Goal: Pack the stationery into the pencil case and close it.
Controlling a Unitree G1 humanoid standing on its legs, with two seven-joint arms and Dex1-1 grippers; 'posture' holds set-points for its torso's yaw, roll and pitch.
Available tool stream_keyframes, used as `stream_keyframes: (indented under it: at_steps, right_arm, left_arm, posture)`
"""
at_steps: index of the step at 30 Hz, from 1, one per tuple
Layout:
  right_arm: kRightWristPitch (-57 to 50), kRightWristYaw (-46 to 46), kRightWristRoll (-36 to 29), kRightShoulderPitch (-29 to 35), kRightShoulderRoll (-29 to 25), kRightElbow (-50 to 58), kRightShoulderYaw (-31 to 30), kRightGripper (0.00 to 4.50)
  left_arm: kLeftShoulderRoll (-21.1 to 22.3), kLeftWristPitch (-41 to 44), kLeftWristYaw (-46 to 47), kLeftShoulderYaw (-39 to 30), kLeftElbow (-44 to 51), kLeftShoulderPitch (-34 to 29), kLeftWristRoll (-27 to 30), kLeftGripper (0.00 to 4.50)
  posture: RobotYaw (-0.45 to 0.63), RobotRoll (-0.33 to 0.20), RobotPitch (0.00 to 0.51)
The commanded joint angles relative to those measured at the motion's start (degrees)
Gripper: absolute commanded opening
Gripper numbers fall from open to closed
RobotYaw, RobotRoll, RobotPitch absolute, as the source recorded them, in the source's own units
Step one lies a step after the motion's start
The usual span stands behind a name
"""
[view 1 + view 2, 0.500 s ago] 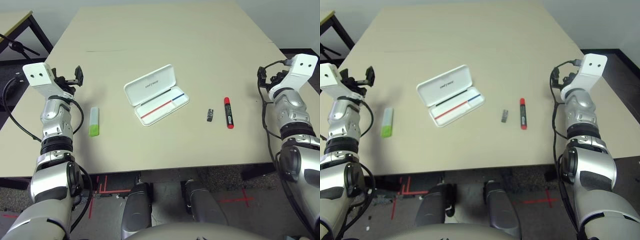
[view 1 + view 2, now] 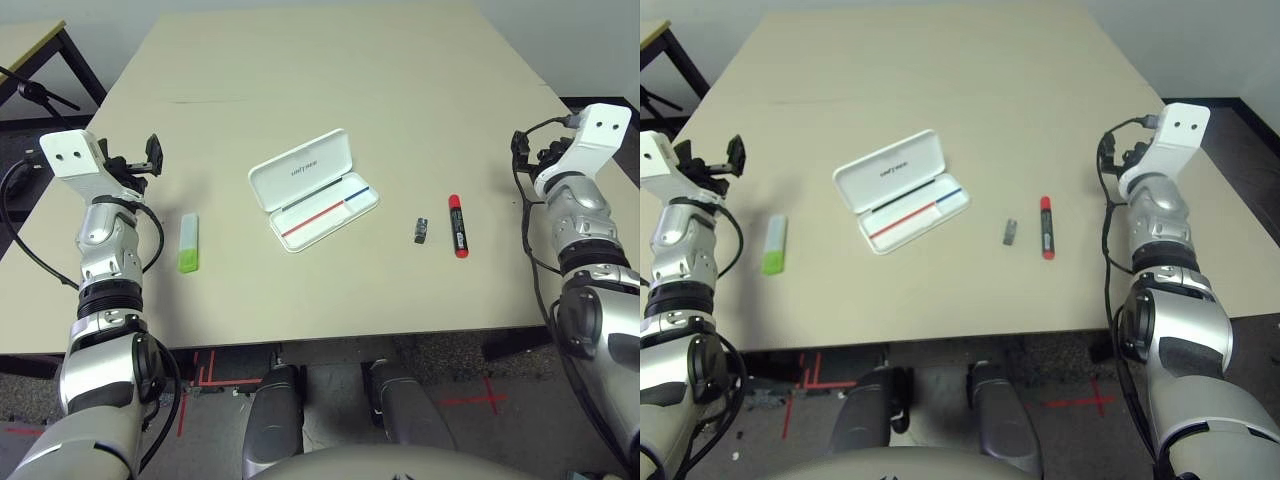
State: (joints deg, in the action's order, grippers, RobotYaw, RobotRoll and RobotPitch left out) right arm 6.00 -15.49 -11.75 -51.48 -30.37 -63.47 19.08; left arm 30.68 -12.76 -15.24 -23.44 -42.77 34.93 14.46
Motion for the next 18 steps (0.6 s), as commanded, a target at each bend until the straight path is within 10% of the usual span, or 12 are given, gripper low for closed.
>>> stream_keyframes:
  at_steps: [1,18]
  right_arm:
    - [-3.4,-5.9,0.4,-0.9,-1.9,-0.7,-1.4,4.5]
    - [-18.1,-44.5,1.8,3.2,-8.4,16.6,-14.7,4.5]
  left_arm:
    - [1.4,2.7,-1.7,-0.6,3.5,-2.4,1.3,4.47]
    - [9.0,36.9,-29.2,9.8,44.2,-19.7,16.0,4.47]
  posture:
    - [-0.07,0.0,0.135]
    - [-0.06,0.0,0.131]
